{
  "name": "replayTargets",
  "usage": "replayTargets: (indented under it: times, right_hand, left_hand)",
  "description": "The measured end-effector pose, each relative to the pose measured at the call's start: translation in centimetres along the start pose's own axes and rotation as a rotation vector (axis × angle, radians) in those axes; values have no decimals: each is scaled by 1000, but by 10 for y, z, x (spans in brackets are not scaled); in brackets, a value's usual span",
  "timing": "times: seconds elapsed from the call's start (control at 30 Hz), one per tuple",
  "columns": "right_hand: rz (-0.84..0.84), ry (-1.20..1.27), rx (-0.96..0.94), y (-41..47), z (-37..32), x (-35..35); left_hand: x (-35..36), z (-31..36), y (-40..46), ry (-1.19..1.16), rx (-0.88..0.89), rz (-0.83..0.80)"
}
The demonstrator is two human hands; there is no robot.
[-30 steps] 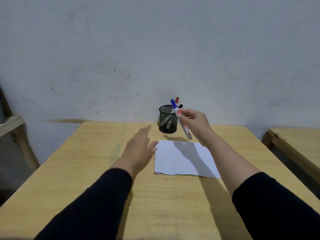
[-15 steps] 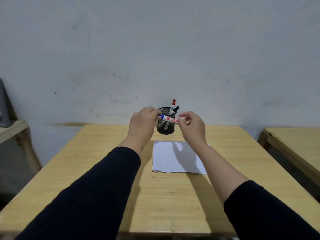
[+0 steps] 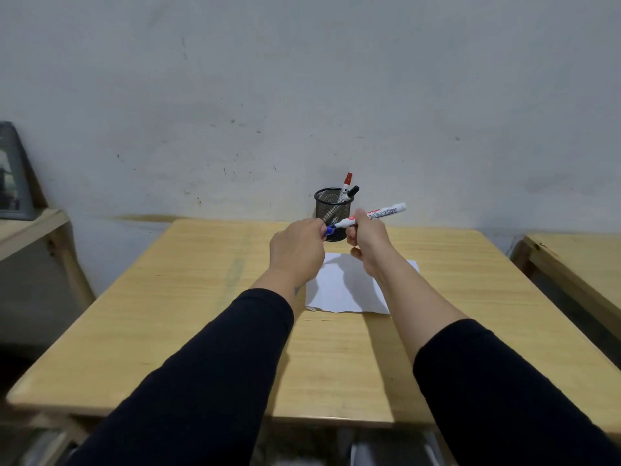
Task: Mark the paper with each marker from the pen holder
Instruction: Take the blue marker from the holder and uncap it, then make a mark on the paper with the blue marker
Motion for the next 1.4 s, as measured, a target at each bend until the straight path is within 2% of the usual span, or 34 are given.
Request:
replayTargets:
  times: [0.17, 0.37, 0.5, 0.67, 0.77, 0.87, 1.03, 1.17, 1.3, 1.4]
  right_hand:
    - [-13, -34, -17, 12, 1, -9]
    - [-45, -51, -25, 21, 15, 0]
    - [-40, -28, -43, 28, 19, 5]
    - [-26, -19, -48, 37, 23, 9]
    - [-15, -4, -39, 44, 28, 11]
    - [-13, 21, -60, 46, 34, 14]
    - [58, 4, -147, 46, 39, 23]
    - [-54, 168, -52, 51, 53, 38]
    - [-128, 110, -72, 59, 58, 45]
    - [-115, 87, -115, 62, 61, 44]
  left_hand:
    - [16, -36, -14, -80, -207, -179]
    - [46, -70, -25, -248, -372, -116]
    - [56, -77, -10, -329, -381, -93]
    - [63, -72, -4, -82, -268, -229]
    - [63, -70, -10, 12, -234, -218]
    - [68, -71, -22, -20, -268, -185]
    - [76, -73, -30, 28, -285, -341]
    - [76, -73, -30, 40, -278, -347]
    - [77, -74, -26, 71, -274, -358]
    - [80, -75, -25, 89, -269, -367]
Point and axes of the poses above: each hand's wrist, its own y-axis towards the middle knuckle, its own x-axis out of the palm, z = x × y, the point moved 3 cm from there along y, towards the middle knuckle, and after that the axes turned 4 degrees about x, right-handed, at the moved point
